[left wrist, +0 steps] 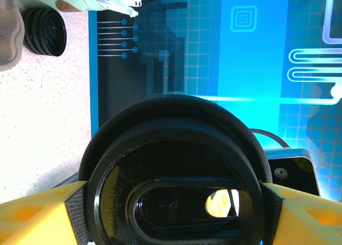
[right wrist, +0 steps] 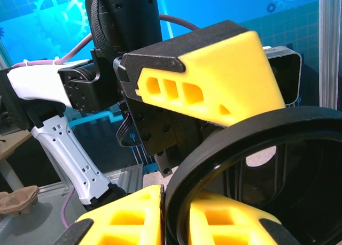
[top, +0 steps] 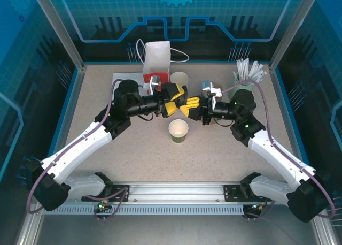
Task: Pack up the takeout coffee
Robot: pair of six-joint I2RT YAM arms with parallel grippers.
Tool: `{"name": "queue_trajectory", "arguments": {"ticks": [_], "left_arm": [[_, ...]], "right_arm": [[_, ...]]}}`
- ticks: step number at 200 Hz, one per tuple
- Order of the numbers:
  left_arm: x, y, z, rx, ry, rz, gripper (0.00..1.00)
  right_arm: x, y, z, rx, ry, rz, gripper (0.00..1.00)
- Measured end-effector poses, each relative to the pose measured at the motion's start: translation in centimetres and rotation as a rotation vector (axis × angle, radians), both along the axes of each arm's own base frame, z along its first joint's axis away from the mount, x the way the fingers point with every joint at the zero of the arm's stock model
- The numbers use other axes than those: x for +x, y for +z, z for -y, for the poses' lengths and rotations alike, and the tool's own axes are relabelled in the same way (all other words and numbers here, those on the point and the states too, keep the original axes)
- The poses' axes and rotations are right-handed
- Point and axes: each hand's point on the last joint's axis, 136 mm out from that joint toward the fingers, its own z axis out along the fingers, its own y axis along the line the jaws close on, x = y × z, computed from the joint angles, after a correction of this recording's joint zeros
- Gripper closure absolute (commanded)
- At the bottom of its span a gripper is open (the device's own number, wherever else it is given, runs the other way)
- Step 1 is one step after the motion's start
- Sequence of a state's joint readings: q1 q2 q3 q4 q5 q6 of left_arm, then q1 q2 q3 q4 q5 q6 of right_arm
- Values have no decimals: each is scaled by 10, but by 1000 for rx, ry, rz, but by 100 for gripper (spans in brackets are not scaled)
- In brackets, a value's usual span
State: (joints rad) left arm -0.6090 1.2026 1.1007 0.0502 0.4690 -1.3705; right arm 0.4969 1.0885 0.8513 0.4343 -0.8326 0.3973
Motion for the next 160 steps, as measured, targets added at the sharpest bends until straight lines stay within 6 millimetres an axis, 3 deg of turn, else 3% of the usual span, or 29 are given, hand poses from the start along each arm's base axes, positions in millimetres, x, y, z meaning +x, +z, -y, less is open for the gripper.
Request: {"name": "queue_trajectory", "arguments": {"ticks": [71,100,160], "left_arm": [[0,-17,-3,80,6,8,22],[2,-31,-10,165,32,9,22],[6,-62,-38,430,108,51,22]], "right_arm": [[-1,-9,-1,-46,12,-33,67],[0,-19,-1,-78,12,-69,48],[12,-32,12,-118,-55,-151,22]]}}
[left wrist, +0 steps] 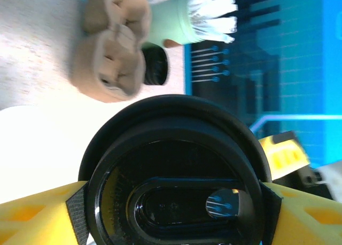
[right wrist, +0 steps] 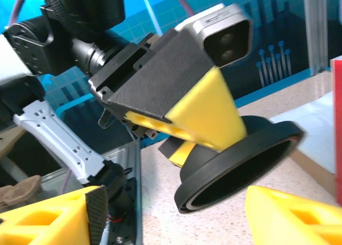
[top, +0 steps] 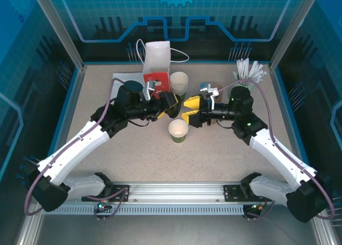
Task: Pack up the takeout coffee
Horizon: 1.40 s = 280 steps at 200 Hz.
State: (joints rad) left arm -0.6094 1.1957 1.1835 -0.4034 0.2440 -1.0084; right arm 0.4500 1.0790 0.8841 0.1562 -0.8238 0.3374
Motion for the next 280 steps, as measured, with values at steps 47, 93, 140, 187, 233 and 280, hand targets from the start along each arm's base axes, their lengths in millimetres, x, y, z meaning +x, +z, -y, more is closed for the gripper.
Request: {"name": "queue_trajectory", "arguments": {"ticks": [47,93,140,187,233,280], "left_arm": [[-4,-42,-14,293,-5,3,22],[-5,-87,2,566,-85,-15,22],[-1,-117,17,776,-140,-7,22],[1,-140,23,910,-171,-13,22],[5,-151,30,959,-189,-9,21],[5,-156,30,971,-196,-17,20]], "right_arm": [[14,-10,41,-67,-216,-59,0],[50,-73,101,-258,-554,-299,0],[56,-115,144,-429,-782,-409,0],[57,-135,171,-530,-911,-450,0],[53,-148,183,-570,-948,-484,0],[53,-148,183,-567,-950,-487,0]]}}
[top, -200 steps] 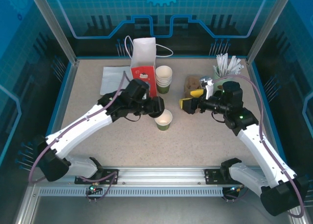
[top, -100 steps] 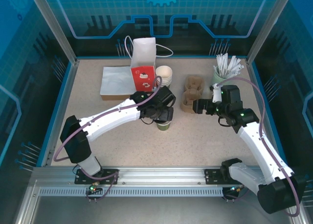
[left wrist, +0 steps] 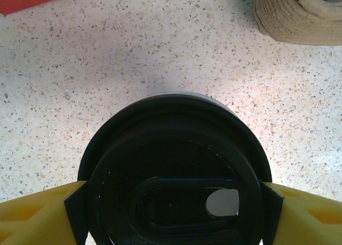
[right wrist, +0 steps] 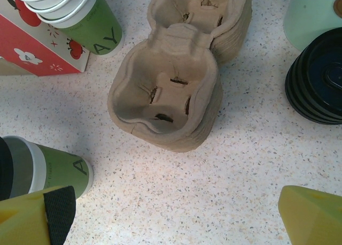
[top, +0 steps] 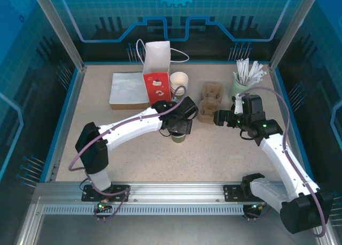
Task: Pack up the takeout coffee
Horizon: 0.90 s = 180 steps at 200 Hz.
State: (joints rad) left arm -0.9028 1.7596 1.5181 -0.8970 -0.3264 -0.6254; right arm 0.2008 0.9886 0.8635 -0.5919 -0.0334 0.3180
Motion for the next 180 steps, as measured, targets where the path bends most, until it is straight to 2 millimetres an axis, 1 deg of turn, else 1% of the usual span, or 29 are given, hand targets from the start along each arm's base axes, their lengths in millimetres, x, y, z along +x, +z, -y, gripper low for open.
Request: {"name": "queue_trajectory", "arguments": {"ticks": [122,180], "left_arm": [[3,-13,4,24,0,-19,17],[5,-14,6,25,0,-19,12]], "right_arm": [[0,0,-1,5,0,-2,0],[0,-2,-4,18,14,-12,0]]}}
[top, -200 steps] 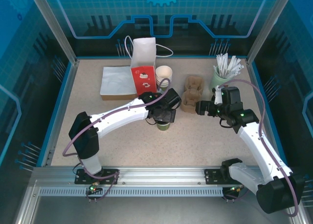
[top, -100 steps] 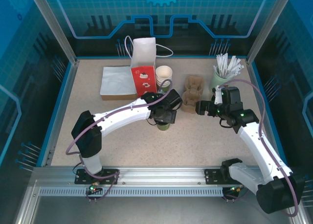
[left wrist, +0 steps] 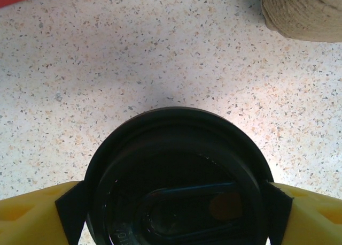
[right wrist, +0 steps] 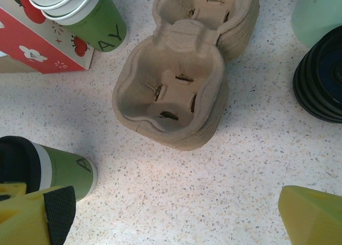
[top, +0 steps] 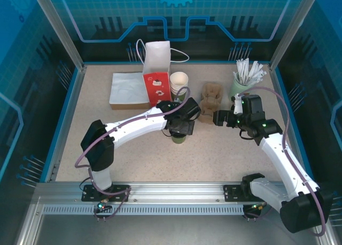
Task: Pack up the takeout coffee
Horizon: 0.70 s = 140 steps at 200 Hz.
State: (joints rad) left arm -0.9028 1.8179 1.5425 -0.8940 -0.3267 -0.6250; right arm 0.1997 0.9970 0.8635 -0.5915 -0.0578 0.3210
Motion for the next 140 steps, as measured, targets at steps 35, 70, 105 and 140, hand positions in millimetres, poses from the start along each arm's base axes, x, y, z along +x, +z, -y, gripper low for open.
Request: {"name": "queue_trajectory", "arguments": {"ticks": [35,70,105,140], "left_arm": [[0,1,0,2,1,2,7],[1,6,0,-9,1,10,1],[0,30,0,-57,2,48,1],[1,65,-8,-139,16,100,3]], "right_arm": [[-1,-2,-4,14,15,-11,0],[-1,-8,-10,37,43,-43,0],[-2,-12,-20,68,85,-72,2],[0,-5,-37,97,153,-86,4]]}}
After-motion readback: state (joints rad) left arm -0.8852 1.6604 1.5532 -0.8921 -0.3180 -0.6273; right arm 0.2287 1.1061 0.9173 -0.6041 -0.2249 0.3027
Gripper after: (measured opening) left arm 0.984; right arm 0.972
